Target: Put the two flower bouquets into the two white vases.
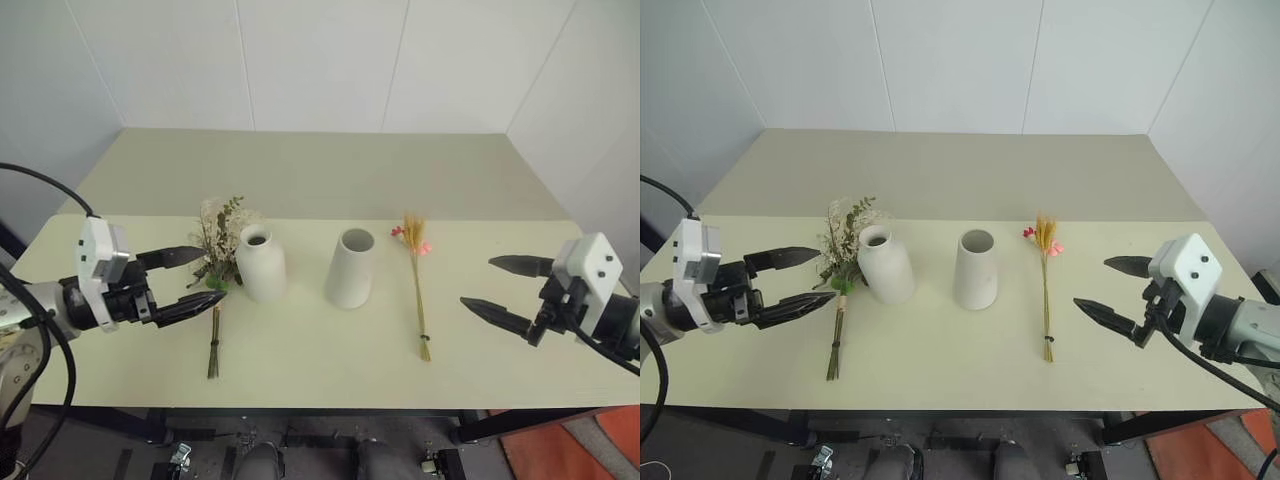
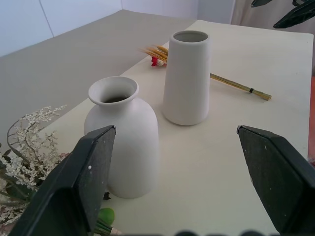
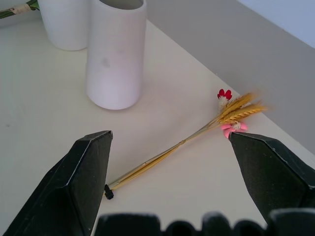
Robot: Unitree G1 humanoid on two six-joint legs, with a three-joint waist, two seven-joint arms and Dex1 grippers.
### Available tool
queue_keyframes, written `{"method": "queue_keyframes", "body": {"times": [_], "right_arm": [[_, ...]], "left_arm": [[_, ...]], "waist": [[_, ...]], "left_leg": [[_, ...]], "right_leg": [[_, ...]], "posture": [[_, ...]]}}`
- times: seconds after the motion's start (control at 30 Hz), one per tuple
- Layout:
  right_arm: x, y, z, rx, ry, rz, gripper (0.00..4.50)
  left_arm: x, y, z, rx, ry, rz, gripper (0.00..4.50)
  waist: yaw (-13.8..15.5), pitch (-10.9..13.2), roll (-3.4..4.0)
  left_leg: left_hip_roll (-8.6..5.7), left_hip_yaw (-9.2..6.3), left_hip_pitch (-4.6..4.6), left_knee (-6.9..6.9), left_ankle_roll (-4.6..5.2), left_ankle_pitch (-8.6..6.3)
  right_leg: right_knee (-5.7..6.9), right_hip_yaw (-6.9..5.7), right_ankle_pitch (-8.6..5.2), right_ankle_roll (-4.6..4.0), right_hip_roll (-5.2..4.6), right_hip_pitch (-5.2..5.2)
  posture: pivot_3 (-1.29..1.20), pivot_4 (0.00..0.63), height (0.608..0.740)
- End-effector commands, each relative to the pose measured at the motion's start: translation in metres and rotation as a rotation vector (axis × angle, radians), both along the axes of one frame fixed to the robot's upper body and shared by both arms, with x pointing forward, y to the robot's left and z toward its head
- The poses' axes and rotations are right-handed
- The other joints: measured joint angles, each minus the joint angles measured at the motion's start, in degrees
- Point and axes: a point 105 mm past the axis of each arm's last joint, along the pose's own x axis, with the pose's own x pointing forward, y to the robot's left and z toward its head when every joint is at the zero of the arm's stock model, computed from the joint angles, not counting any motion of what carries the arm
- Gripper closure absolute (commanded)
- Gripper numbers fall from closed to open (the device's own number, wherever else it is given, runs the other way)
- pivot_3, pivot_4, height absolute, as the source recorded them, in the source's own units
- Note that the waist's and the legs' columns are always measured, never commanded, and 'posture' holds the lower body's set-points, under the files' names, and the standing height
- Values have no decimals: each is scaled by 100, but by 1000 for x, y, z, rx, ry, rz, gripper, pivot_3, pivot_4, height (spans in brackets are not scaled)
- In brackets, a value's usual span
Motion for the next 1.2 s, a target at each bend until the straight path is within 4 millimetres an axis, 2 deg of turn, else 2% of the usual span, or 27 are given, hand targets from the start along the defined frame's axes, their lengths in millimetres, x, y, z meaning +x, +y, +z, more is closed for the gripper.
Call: {"method": "queue_keyframes", "body": {"times": [0.03,0.47,0.53,0.73,0.97,1.07,1.2], "right_arm": [[2,0,13,-25,-56,15,0],[12,7,12,-17,-27,31,0],[16,9,6,-31,6,12,0],[33,27,-18,-73,283,-92,0],[74,43,-32,-29,511,-250,0],[99,42,-43,-26,578,-348,0],[116,40,-58,-68,634,-405,0]], "left_arm": [[-4,1,13,9,-50,2,220],[-5,0,12,10,-43,13,220],[-3,-1,11,11,-36,13,220],[0,-10,18,-19,-65,-32,220],[3,-13,18,-12,-77,-47,220],[2,-13,16,-12,-80,-43,220],[-2,-12,14,-17,-82,-37,220]], "waist": [[0,0,0],[-1,0,0],[-2,0,0],[-46,0,0],[-126,0,-1],[-145,0,-1],[-142,0,0]], "left_leg": [[0,0,0,0,0,0],[1,0,0,0,0,0],[2,0,1,0,0,0],[2,1,1,0,0,0],[1,0,-7,0,0,0],[1,1,-13,-1,0,0],[1,1,-14,-3,0,0]], "right_leg": [[0,0,0,0,0,0],[1,0,0,0,1,-1],[1,0,0,0,1,0],[3,1,2,-4,2,-4],[2,1,3,-6,2,-11],[1,1,4,-6,1,-16],[1,1,5,-7,1,-20]], "posture": [[0,150,740],[0,150,740],[0,150,740],[0,150,740],[0,150,740],[0,150,740],[0,150,740]]}}
